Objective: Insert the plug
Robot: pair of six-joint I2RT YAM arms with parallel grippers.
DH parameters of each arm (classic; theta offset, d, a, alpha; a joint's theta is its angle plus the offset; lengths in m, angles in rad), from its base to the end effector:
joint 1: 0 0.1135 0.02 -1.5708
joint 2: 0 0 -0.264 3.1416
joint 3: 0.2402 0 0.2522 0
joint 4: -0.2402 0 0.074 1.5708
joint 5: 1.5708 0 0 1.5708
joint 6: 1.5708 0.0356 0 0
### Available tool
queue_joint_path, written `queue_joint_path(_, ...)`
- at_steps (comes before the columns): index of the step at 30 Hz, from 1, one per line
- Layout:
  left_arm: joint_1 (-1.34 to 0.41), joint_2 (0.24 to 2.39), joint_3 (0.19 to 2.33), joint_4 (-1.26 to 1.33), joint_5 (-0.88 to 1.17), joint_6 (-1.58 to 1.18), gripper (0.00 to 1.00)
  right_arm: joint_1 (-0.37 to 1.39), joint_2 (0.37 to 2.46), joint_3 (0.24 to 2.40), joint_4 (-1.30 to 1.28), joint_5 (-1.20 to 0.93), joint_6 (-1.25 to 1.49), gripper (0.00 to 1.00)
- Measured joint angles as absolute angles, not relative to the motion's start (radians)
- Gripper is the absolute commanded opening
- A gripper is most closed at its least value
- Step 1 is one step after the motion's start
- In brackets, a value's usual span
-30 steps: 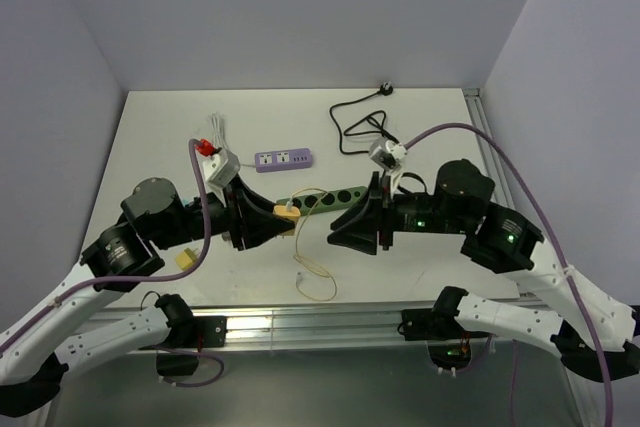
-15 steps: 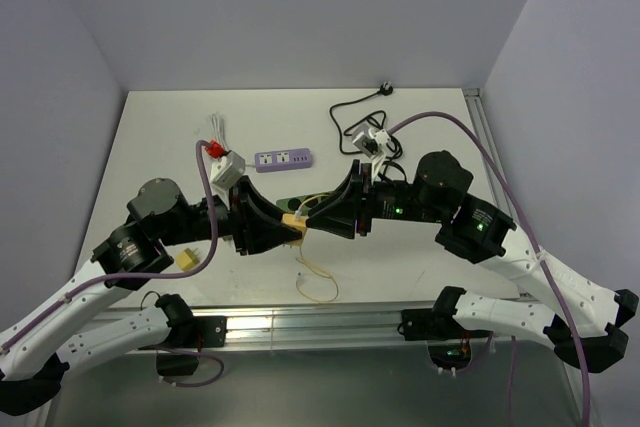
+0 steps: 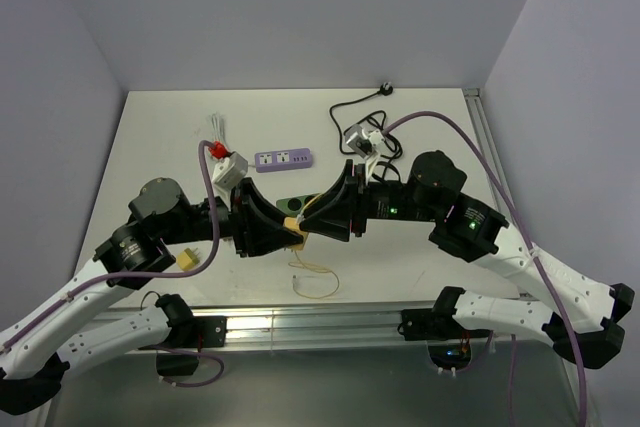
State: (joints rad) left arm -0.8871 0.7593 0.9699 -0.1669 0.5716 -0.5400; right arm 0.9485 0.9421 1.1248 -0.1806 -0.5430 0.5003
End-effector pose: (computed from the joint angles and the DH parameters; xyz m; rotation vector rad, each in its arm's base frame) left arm 0.0857 -0.1357 0.4097 0.7986 1.5668 -1.5230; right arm 0.1012 0.1726 0.4307 -0.8567 1.5826 1.5125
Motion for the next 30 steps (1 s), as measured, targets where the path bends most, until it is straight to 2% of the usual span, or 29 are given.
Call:
queue_joint_path(15,-0.888,0.760,0.970,-0.193,0.584,-0.539,0.00,0.971,0.936,1.090,-0.172,-0.573,0.486,0.45)
queue_joint_path(22,-0.888,0.754,0.970,-0.200,0.604,-0.539,0.00,0.975,0.934,1.086,-0.167,-0.595,0.477,0.41)
queue_joint_path(23,-0.889,0.753,0.970,-0.199,0.606,-0.540,0.00,0.975,0.935,1.086,-0.165,-0.600,0.476,0.40)
queue_joint_path(26,-0.890,0.750,0.970,-0.200,0.615,-0.540,0.00,0.976,0.939,1.086,-0.159,-0.618,0.469,0.24)
queue_joint_path(29,-0.891,0.749,0.970,-0.200,0.625,-0.540,0.00,0.976,0.942,1.086,-0.153,-0.635,0.466,0.03)
queue_joint_path(30,-0.891,0.749,0.970,-0.200,0.627,-0.540,0.00,0.976,0.942,1.086,-0.153,-0.638,0.466,0.00)
